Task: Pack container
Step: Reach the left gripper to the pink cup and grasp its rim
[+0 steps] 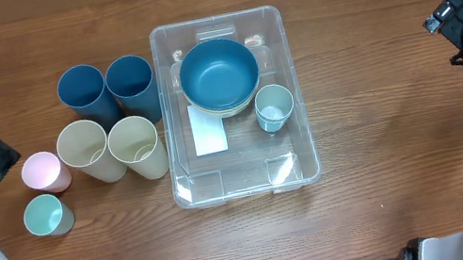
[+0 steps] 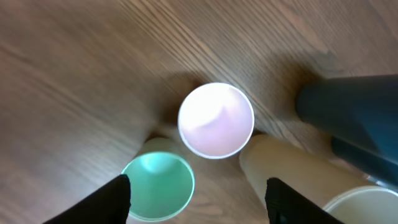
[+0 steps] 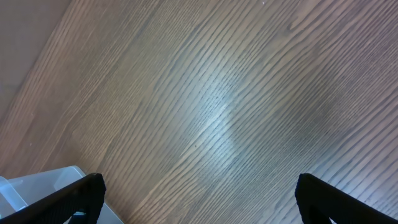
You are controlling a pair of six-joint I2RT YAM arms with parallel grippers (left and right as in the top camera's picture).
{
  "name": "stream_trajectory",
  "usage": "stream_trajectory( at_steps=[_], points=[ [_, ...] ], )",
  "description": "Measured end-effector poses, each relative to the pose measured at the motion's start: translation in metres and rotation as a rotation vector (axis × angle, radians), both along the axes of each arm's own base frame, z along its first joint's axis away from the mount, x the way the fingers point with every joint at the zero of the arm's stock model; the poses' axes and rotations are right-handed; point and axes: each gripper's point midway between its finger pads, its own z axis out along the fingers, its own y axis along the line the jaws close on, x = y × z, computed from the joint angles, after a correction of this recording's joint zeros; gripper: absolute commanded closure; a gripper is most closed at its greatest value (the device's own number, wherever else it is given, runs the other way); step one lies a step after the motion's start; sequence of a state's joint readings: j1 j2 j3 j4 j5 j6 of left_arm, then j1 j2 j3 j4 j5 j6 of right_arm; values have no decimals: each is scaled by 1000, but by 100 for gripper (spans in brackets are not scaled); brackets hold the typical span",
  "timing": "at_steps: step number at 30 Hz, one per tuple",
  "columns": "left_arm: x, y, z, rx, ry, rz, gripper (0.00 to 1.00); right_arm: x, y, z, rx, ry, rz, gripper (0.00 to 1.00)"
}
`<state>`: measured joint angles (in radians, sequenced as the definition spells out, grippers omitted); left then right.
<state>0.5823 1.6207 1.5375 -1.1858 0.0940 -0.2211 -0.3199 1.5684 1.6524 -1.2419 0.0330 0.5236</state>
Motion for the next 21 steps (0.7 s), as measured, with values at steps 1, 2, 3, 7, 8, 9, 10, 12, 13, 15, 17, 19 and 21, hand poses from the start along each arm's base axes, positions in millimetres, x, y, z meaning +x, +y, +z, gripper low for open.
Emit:
stream_trajectory(
  at_steps=[1, 2, 3, 7, 8, 9, 10, 12, 13, 15, 17, 19, 21],
  points=[
    [2, 0, -7, -1, 2, -7, 30, 0, 0, 0, 0, 0, -1, 0],
    [5, 1, -15, 1, 2, -12, 31, 0, 0, 0, 0, 0, 0, 0],
    [6, 2, -19, -1, 7, -16, 33, 0, 0, 0, -1, -1, 0, 0],
    [12, 5, -54, -34, 59, -21, 38, 0, 0, 0, -1, 0, 0, 0],
    [12, 5, -62, -45, 76, -21, 39, 0, 0, 0, 0, 0, 0, 0],
    [12, 5, -71, -59, 97, -21, 40, 0, 0, 0, 0, 0, 0, 0],
    [12, 5, -81, -72, 117, -21, 41, 0, 0, 0, 0, 0, 0, 0],
    [13, 6, -96, -92, 147, -21, 44, 0, 0, 0, 0, 0, 0, 0],
    [13, 6, -101, -97, 157, -21, 46, 0, 0, 0, 0, 0, 0, 0],
    [14, 6, -113, -112, 179, -25, 51, 0, 0, 0, 0, -1, 0, 0],
    [14, 6, -117, -116, 185, -27, 62, 0, 0, 0, 0, 0, 0, 0],
    [16, 7, -122, -118, 188, -26, 73, 0, 0, 0, 0, -1, 0, 0],
    [18, 9, -123, -111, 181, -37, 85, 0, 0, 0, 0, 0, 0, 0]
  ],
)
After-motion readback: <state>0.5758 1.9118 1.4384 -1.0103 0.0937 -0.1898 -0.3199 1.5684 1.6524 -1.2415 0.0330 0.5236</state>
